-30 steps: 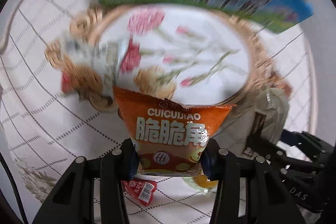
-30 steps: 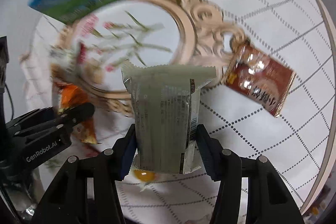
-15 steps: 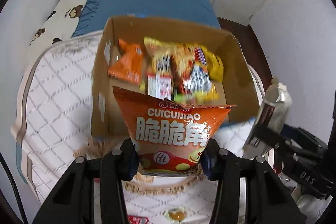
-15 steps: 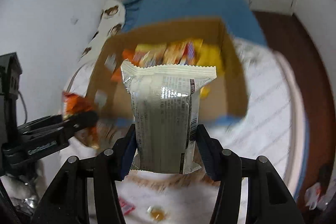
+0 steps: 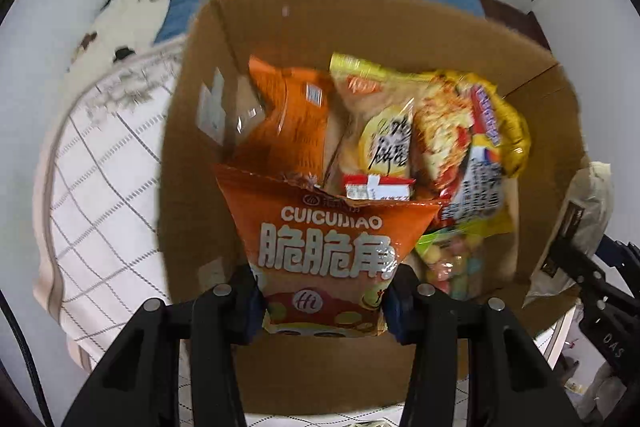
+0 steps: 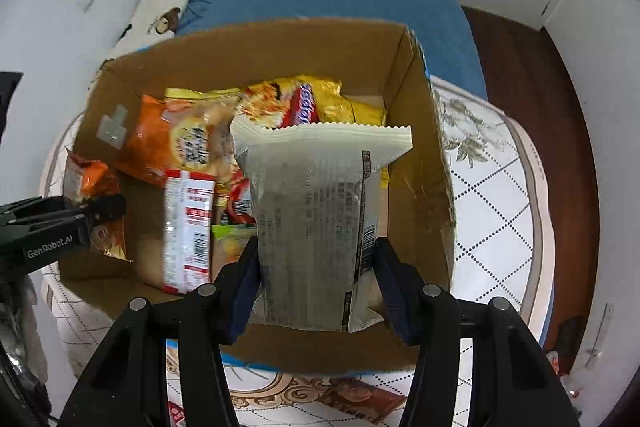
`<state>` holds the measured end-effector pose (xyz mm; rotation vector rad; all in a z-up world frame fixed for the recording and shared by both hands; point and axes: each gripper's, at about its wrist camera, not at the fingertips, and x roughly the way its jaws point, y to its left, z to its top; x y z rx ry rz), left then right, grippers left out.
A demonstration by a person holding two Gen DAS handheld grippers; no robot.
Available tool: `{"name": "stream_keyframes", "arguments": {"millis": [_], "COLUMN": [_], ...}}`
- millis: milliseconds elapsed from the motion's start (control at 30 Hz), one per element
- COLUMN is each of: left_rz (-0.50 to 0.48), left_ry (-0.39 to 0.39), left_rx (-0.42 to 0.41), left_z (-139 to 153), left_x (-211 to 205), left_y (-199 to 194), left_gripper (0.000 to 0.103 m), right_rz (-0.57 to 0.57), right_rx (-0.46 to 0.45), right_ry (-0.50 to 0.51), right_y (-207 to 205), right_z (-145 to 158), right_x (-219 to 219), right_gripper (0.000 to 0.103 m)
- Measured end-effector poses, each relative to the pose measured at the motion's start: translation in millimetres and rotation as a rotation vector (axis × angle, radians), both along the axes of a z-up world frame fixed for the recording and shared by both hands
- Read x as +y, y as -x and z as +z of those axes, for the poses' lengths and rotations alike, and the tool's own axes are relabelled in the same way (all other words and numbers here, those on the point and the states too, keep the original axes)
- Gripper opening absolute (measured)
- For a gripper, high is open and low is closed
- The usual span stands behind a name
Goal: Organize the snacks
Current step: 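Carry both packets into the box and open both tools, then withdraw both tools from the box toward the remaining snacks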
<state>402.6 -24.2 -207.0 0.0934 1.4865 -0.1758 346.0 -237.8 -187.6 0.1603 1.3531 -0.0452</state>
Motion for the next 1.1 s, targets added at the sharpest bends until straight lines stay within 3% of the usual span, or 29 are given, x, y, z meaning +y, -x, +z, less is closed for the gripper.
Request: {"name": "stream_keyframes", "arguments": {"millis": [200, 267, 300, 367, 433, 767, 1100], "left_rz": [0.008, 0.015, 0.017, 0.014, -0.002, -0.016, 0.025], "left_ry": [-0.026, -0.005, 0.015, 0.029, 0.029, -0.023, 0.012], "left_rx": [0.019, 0.032, 0.040, 0.042, 0.032, -0.029, -0.174], "left_z": [-21, -24, -25, -26, -24, -15, 28], "left_x": [2, 3, 2, -1, -6, -16, -3], "left_y": [1, 0, 0, -1, 1, 13, 48], "left_gripper": [0.047, 0.063, 0.067, 0.081, 0.089, 0.089, 0.089], "right_rz": [-0.024, -0.017, -0.017, -0.012, -0.014, -0.063, -0.061], "right_rx": [0.067, 0.094, 0.105, 0.112, 0.121, 0.098, -0.022], "right_ry": [-0.006, -0.010, -0.009, -0.004, 0.004, 0.003, 0.042], "right_y": [-8, -9, -8, -10, -10, -5, 14], "right_z": [-34, -42, -43, -49, -52, -57, -22], "right_x": [-8, -7, -6, -4, -3, -11, -1], "right_gripper": [0.062, 0.076, 0.091, 0.095, 0.095, 0.097, 0.097]}}
